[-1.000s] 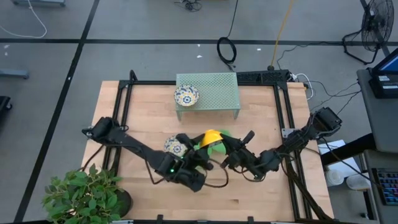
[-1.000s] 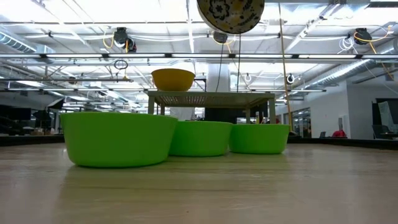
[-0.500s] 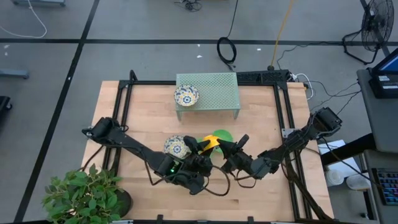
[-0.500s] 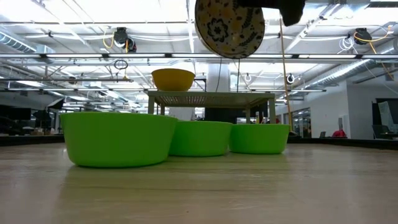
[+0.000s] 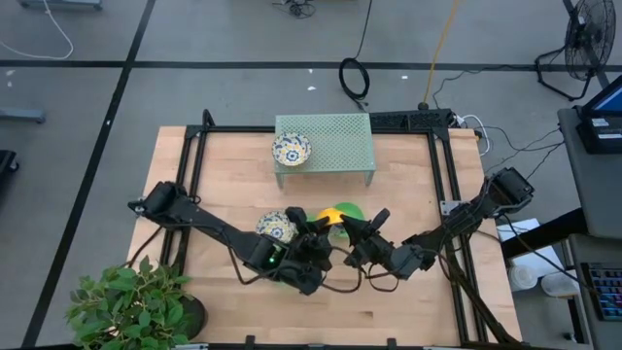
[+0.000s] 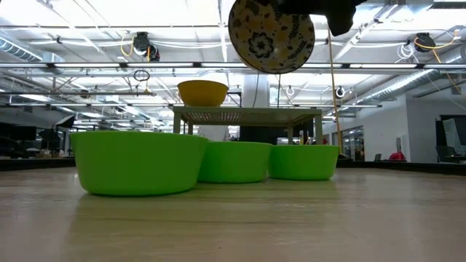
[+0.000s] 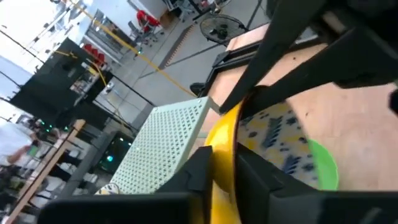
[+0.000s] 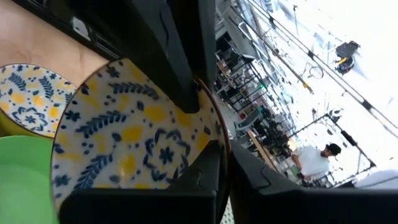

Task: Pick & Place Mini bowls
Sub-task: Stack the bottom white patterned bowl on top of the white patterned bowl on the shelf

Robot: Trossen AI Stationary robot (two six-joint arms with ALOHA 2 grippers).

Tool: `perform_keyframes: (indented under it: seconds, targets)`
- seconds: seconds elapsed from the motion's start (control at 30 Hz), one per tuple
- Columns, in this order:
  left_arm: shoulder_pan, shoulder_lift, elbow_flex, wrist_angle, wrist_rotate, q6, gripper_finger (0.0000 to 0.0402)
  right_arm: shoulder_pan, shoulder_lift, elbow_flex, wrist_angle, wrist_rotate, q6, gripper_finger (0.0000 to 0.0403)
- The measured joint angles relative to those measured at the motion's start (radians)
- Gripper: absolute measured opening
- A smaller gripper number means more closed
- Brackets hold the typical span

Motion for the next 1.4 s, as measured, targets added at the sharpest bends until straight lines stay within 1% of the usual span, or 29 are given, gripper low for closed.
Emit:
perform_keyframes:
  seconds: [0.07,0.1,0.37,0.47,0.63,0.77,0.83,0.93,1.1,1.2,1.33,1.4]
  targets:
    - [0.008,0.000,0.000,-0.036,0.005,-0.033,0.0017,0.001,0.000,0.000,0.004,-0.008,0.004,0.0005]
    - [0.012,0.000,0.000,-0.050,0.013,-0.052,0.0015,0.003,0.000,0.000,0.003,-0.010,0.004,0.0005]
    - [0.019,-0.001,0.000,-0.051,0.028,-0.096,0.0014,0.006,0.000,0.000,-0.004,-0.019,0.024,0.0010]
    - [0.016,-0.009,0.000,-0.052,0.035,-0.136,0.0010,0.007,0.001,0.000,-0.003,-0.032,0.044,0.0029]
    - [0.005,-0.064,-0.003,-0.124,0.014,-0.219,0.0009,0.019,0.000,0.003,0.007,-0.014,0.073,0.0073]
    - [-0.002,-0.111,-0.003,-0.214,0.010,-0.321,0.0009,0.044,-0.001,0.001,0.006,0.012,0.083,0.0096]
    - [-0.003,-0.143,-0.002,-0.241,0.024,-0.367,0.0009,0.063,-0.001,0.001,0.006,0.048,0.109,0.0103]
    - [-0.002,-0.196,-0.002,-0.246,0.083,-0.416,0.0009,0.105,-0.001,0.000,0.002,0.111,0.139,0.0110]
    - [0.026,-0.299,-0.002,-0.263,0.237,-0.502,0.0009,0.171,0.000,-0.001,0.005,0.145,0.144,0.0110]
    - [0.066,-0.362,-0.002,-0.287,0.345,-0.530,0.0009,0.196,0.000,-0.007,0.004,0.171,0.136,0.0110]
    - [0.137,-0.445,0.000,-0.323,0.445,-0.576,0.0009,0.198,0.000,-0.046,0.005,0.167,0.144,0.0109]
    - [0.168,-0.476,0.000,-0.331,0.463,-0.585,0.0009,0.198,-0.006,-0.071,0.004,0.158,0.181,0.0109]
